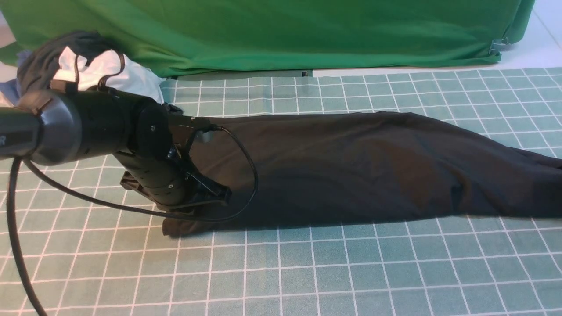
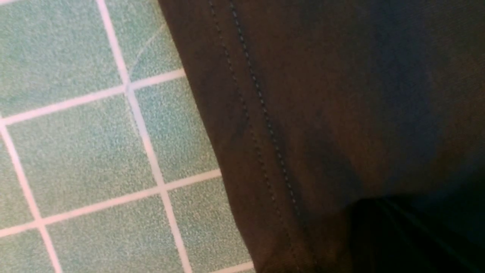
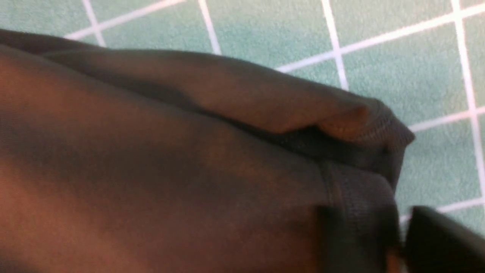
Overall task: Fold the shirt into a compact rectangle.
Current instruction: 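Pull the folded dark garment lengthwise by its ends to straighten it flat on the table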
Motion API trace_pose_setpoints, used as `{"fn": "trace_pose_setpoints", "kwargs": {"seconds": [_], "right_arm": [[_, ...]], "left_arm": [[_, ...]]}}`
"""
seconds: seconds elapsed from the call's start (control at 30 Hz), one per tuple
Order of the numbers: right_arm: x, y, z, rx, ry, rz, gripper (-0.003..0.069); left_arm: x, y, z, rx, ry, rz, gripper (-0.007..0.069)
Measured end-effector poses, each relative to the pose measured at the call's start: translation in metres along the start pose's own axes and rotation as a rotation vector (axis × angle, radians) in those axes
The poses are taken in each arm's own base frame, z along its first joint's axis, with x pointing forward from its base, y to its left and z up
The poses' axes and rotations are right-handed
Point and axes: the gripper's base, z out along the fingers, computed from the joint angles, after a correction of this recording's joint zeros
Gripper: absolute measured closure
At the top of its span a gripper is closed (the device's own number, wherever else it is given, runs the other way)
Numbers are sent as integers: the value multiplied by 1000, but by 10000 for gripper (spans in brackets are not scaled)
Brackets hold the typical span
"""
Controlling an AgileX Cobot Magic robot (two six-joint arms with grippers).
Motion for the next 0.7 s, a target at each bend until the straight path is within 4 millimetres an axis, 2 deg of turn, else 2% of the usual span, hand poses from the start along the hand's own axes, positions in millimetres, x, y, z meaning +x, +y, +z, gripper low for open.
{"fn": "trace_pose_setpoints", "kwargs": {"seconds": [0.07, 0.13, 0.27, 0.47, 0.57, 0.7], "right_arm": [[0, 1, 0, -1, -4, -7, 606], [0, 1, 0, -1, -5, -16, 641], [-1, 1, -2, 0, -9, -22, 659], [-9, 6, -17, -29, -63, -9, 656], [-13, 12, -20, -52, -82, -39, 622], [-17, 32, -17, -74, -96, -167, 427]], "left_arm": [[0, 0, 0, 0, -3, 0, 617], [0, 0, 0, 0, -4, -4, 617], [0, 0, 0, 0, -6, -6, 617], [0, 0, 0, 0, -7, -5, 617], [-1, 0, 0, 0, -9, -6, 617], [-1, 0, 0, 0, -13, -5, 617]]}}
